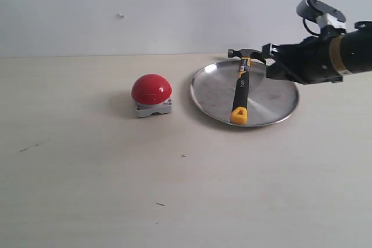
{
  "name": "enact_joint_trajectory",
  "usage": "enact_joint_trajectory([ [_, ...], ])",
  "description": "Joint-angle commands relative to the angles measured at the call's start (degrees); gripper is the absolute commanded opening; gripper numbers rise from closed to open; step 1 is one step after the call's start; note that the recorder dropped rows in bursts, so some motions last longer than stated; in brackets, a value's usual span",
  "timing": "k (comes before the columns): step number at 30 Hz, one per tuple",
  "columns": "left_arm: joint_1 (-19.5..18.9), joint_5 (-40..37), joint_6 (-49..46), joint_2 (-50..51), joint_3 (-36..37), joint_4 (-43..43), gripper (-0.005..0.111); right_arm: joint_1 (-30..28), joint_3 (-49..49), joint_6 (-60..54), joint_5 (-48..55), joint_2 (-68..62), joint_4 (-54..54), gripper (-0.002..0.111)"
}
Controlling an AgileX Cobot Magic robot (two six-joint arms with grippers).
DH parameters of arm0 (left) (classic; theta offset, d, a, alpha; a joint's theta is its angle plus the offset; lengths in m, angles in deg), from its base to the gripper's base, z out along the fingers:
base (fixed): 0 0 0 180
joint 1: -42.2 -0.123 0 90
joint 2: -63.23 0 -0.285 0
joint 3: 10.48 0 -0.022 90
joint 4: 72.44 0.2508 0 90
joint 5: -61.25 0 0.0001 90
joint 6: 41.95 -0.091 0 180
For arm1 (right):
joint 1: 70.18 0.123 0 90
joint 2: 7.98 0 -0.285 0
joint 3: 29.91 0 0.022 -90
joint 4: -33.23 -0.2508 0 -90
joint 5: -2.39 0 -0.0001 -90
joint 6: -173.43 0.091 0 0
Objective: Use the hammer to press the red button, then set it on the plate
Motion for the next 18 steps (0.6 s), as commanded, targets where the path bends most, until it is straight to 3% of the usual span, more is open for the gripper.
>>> enact_joint_trajectory([
  [1,-0.05,-0.2,-0.04,-0.32,0.16,0.03,0.0,0.01,-10.32,-4.32,5.41,11.27,0.17,0.0],
  [9,-0.05,-0.2,-0.04,-0.32,0.16,0.03,0.0,0.01,-25.88,-3.97,3.4,28.81,0.17,0.0],
  [18,-0.05,-0.2,-0.04,-0.32,0.16,0.03,0.0,0.01,-28.93,-3.51,2.36,36.39,0.17,0.0],
])
